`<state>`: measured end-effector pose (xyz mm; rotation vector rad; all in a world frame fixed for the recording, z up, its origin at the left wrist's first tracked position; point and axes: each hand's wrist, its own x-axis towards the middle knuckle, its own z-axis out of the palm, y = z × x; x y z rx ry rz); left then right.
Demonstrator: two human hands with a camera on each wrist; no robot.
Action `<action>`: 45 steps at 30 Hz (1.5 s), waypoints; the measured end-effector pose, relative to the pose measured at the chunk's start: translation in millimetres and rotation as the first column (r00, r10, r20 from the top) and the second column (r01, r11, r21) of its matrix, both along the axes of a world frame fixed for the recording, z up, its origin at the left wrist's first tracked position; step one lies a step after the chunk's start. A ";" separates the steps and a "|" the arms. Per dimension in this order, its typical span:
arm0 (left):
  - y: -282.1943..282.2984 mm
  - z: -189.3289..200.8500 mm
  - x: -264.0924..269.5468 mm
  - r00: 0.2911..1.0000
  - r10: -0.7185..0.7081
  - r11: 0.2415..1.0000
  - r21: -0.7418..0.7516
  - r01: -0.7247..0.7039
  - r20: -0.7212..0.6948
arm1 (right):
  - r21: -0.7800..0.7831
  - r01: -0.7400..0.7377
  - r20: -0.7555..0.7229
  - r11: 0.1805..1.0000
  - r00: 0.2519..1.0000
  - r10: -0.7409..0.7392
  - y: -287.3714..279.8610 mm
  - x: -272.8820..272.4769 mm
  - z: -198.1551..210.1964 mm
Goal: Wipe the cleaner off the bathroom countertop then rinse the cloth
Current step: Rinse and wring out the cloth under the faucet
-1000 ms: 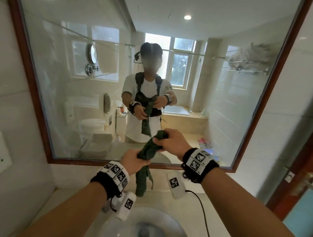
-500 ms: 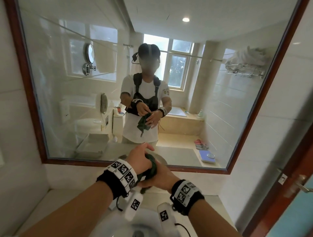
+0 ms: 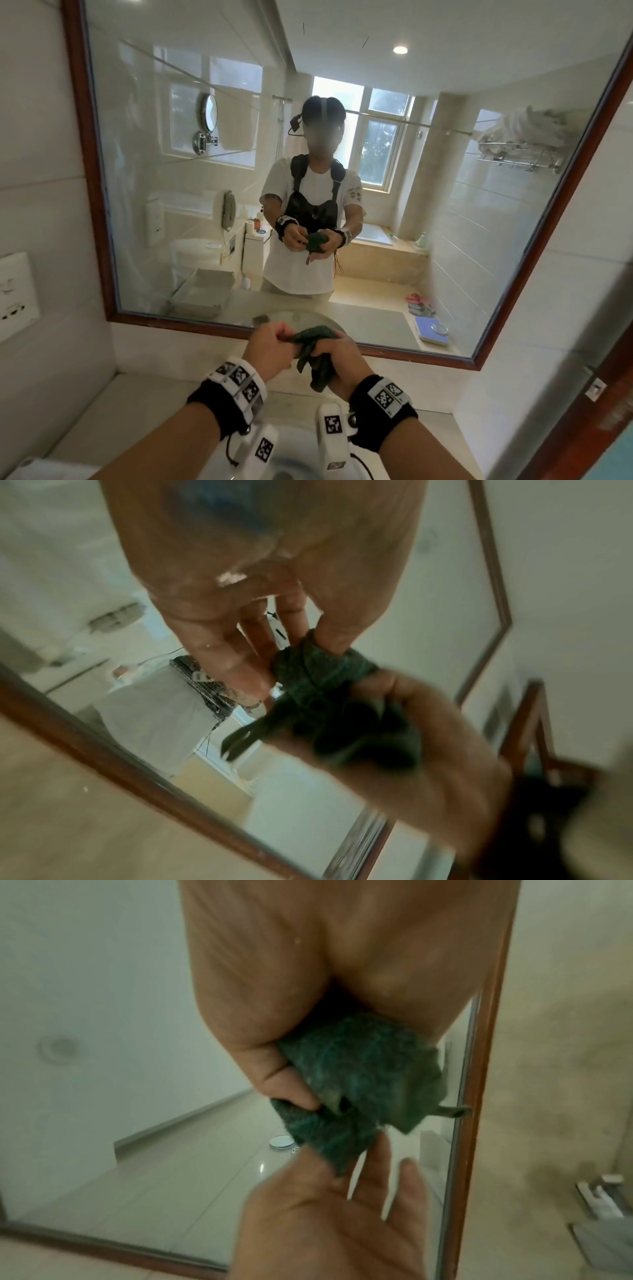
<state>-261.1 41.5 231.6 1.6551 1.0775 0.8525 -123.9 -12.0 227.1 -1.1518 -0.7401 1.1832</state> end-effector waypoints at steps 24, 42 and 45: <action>-1.4 -60.0 -25.4 0.984 -0.166 0.696 -0.699 0.161 0.060 | -0.163 -0.452 0.983 0.877 0.000 0.183 -3.2 0.6 -42.0; -3.7 -129.5 1.9 0.880 -0.475 0.617 -0.719 0.319 -0.017 | -0.375 -0.423 0.818 0.825 -0.569 0.080 5.4 1.4 -101.2; -0.6 -149.9 13.1 0.850 -0.491 0.681 -0.693 0.238 -0.190 | -0.449 -0.357 0.786 0.819 -0.594 0.172 8.3 4.2 -118.0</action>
